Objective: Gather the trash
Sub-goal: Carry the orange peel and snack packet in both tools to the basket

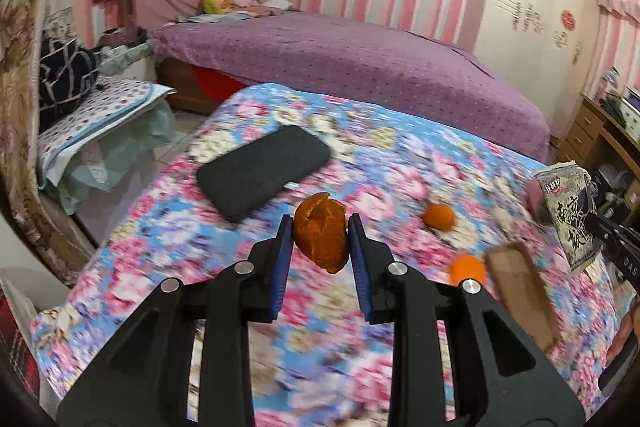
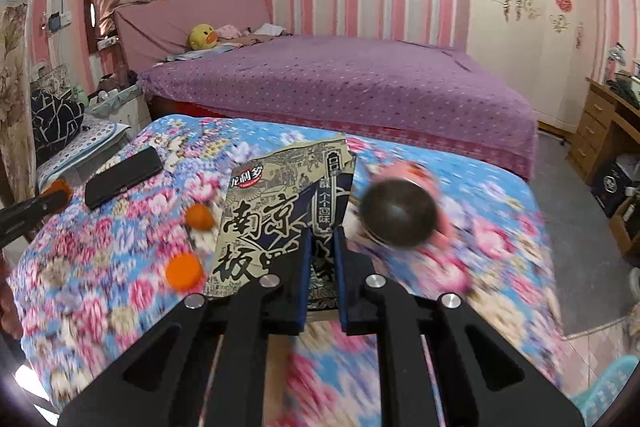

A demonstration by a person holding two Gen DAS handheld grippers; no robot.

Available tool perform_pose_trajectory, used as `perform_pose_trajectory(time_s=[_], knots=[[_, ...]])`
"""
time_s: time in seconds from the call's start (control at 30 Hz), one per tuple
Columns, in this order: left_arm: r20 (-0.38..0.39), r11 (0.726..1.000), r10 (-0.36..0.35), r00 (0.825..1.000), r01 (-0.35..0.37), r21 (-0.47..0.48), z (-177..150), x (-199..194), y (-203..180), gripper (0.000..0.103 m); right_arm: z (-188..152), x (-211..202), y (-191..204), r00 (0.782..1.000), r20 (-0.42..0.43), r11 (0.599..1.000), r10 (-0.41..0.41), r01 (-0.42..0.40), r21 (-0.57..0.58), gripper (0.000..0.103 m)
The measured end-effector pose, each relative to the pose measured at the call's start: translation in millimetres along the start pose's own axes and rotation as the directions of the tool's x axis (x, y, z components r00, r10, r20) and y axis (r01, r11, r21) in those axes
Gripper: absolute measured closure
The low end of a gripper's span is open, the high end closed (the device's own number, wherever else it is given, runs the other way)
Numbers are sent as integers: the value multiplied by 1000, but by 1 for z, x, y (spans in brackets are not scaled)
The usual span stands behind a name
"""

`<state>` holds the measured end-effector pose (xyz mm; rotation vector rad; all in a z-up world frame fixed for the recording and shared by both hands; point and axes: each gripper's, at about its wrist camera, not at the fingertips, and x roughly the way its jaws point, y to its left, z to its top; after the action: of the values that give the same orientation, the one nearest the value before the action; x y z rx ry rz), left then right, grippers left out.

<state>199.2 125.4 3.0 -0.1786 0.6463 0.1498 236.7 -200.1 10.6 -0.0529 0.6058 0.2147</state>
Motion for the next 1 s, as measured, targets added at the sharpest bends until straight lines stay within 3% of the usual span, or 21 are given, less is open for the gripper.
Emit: perform_pose_trajectory(time_s=[0.2,0.57,1.0], knots=[[-18,995,-80,997,81,63,-23,-16,-50,76,-41,-53,-38,997,-9,997,-71,72,34,92],[-47,986,-126,991,130,101,-74,-47,-105,76,-108,-125,-96,985,-18,976,-174,175,132,92],[-34,971,-173,984,176,160,-107,-73,-161,76,-135,-163,-163,976,7,944,-220,211,256,91]])
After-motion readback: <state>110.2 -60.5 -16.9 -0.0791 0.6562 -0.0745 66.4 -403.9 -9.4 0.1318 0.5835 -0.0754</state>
